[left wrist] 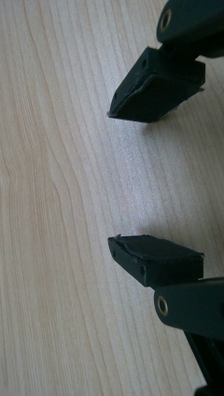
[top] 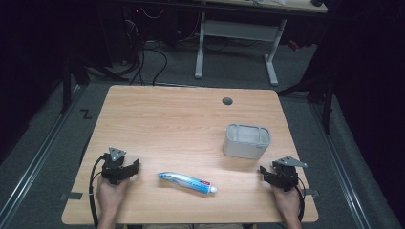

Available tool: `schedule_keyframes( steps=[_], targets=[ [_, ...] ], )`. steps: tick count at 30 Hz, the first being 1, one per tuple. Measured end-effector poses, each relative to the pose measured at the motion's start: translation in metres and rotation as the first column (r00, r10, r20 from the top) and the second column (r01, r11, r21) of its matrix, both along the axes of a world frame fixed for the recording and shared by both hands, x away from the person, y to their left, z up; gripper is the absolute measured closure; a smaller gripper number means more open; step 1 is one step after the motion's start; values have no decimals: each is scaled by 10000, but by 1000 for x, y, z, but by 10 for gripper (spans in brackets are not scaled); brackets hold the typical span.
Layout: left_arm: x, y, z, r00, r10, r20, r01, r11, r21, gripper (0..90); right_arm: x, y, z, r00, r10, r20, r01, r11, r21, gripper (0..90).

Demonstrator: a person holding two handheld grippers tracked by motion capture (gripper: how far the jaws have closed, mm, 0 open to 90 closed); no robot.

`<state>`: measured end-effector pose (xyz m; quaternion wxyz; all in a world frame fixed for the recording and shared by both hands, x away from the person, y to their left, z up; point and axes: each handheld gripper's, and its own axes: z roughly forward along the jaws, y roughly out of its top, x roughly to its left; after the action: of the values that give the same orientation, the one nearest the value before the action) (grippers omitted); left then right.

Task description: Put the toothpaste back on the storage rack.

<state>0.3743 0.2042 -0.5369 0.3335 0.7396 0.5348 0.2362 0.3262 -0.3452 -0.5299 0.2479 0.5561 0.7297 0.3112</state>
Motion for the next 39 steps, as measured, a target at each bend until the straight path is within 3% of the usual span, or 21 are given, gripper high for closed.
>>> schedule_keyframes(
  steps=[16,22,27,32,39],
  targets=[
    [-2,-1,0,10000,30,-16,-30,10000,-3,317,1,-1,0,10000,79,-16,-79,10000,13,399],
    [-2,-1,0,10000,17,-33,-17,10000,-2,316,1,-2,0,9996,271,12,-271,9995,175,444],
    [-2,-1,0,10000,11,-37,-11,10000,-1,314,-1,0,4,9988,481,-69,-478,9983,345,481],
    [-2,-1,0,10000,19,-42,-19,10000,-2,313,-5,3,13,9973,713,191,-721,9962,483,518],
    [-2,-1,0,10000,27,-38,-27,10000,-4,313,-11,19,25,9885,1442,454,-1463,9882,458,517]
  ],
)
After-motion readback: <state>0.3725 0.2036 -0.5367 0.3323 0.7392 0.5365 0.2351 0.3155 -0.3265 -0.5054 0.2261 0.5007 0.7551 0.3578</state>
